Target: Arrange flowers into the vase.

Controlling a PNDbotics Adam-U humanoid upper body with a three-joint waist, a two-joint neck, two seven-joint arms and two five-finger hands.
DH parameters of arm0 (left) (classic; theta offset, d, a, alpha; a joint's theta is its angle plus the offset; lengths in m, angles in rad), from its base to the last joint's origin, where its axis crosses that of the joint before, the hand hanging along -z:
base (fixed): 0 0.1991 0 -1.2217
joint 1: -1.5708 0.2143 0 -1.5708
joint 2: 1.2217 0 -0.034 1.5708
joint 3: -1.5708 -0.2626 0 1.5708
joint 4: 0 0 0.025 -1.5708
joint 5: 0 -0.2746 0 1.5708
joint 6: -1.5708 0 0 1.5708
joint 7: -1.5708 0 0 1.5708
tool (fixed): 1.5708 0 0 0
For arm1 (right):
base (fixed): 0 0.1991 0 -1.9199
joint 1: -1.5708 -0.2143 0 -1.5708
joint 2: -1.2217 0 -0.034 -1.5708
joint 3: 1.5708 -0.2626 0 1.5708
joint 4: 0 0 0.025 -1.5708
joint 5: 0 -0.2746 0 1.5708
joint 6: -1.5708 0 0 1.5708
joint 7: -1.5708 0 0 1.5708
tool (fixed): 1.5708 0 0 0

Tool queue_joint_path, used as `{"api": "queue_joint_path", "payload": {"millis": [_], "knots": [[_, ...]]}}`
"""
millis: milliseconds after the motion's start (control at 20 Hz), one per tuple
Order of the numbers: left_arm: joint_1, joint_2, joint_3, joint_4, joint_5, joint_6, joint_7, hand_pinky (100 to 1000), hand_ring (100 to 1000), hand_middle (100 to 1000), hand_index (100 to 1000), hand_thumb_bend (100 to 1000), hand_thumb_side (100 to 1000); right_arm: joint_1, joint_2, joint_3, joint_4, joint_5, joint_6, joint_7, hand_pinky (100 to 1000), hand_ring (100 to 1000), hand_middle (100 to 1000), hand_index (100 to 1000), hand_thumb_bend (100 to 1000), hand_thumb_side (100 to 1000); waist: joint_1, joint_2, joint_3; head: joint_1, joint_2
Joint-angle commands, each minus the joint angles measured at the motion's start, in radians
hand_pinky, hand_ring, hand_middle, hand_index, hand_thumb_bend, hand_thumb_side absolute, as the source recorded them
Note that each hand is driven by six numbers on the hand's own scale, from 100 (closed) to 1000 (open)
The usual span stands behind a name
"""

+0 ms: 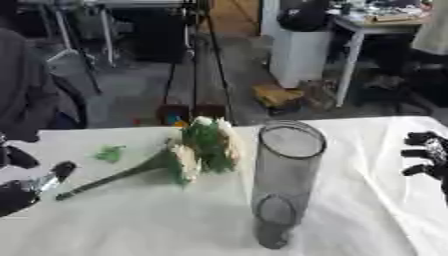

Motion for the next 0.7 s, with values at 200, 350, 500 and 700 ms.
{"api": "queue_joint_path", "payload": {"millis": [200,350,500,700], "knots": [[-0.073,0.016,-0.035,0.064,-0.133,0.038,-0.028,580,488,648,741,736,256,-0.008,-0.018,-0.003,-0.008,-0.004,-0.001,0.006,483,694,706,776,100,845,0.000,-0.008,-0.008,0.009,0.004],[-0.103,0.001,-0.051,0.118,-0.184,0.036,-0.033,568,475,631,729,712,218,-0.010,-0.014,-0.001,-0.008,-0.005,-0.001,0.009,483,694,706,776,100,845,0.000,-0.008,-0.010,0.012,0.002],[-0.127,-0.016,-0.065,0.180,-0.223,0.028,-0.018,564,470,623,720,579,163,-0.011,-0.013,0.003,-0.007,-0.005,0.000,0.013,483,694,706,776,100,844,0.000,-0.007,-0.016,0.016,0.004],[-0.168,-0.043,-0.089,0.272,-0.299,0.007,-0.006,570,475,624,720,466,158,-0.013,-0.012,0.004,-0.006,-0.006,0.000,0.014,483,694,706,776,100,845,0.003,-0.005,-0.027,0.021,0.007]]}}
